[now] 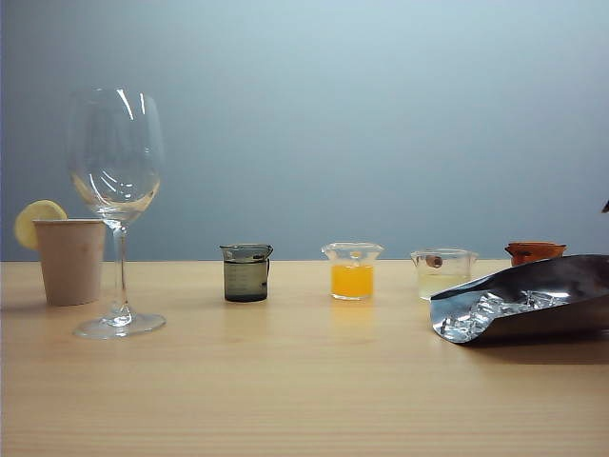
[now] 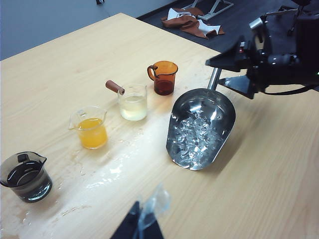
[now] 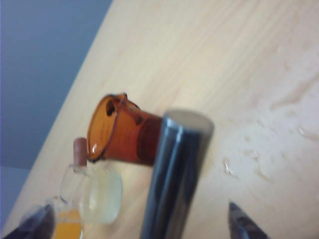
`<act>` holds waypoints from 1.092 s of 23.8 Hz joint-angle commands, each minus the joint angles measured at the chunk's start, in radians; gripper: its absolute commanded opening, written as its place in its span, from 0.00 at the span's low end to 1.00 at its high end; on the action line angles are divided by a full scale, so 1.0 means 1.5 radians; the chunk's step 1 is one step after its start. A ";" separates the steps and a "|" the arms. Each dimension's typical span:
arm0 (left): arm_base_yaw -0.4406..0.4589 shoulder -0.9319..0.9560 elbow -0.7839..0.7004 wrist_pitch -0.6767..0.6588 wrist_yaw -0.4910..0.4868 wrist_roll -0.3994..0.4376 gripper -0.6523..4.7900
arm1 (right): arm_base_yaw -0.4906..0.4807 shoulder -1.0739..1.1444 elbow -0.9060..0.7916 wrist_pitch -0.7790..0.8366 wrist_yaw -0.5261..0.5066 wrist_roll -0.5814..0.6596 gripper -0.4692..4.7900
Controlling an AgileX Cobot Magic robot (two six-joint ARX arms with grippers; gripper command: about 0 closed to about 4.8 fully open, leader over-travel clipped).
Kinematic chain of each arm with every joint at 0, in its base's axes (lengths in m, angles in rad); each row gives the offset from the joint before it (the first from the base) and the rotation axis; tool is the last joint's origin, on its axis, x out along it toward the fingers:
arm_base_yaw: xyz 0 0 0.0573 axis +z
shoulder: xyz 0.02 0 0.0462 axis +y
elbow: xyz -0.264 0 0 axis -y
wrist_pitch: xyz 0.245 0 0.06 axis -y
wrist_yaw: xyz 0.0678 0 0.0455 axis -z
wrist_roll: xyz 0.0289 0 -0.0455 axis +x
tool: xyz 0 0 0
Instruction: Pick up the ice scoop on the desk filled with ice cubes, pour the ice into the goblet, and finally put the scoop back on the table.
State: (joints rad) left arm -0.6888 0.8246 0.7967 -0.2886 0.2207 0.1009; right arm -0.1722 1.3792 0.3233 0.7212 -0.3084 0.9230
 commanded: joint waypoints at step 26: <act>0.001 -0.003 0.014 -0.044 0.000 0.003 0.11 | -0.001 0.187 0.008 0.235 0.013 0.183 0.08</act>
State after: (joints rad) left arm -0.6888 0.8242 0.8024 -0.3313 0.2203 0.1013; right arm -0.1738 1.6596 0.3363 1.0729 -0.2871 1.1500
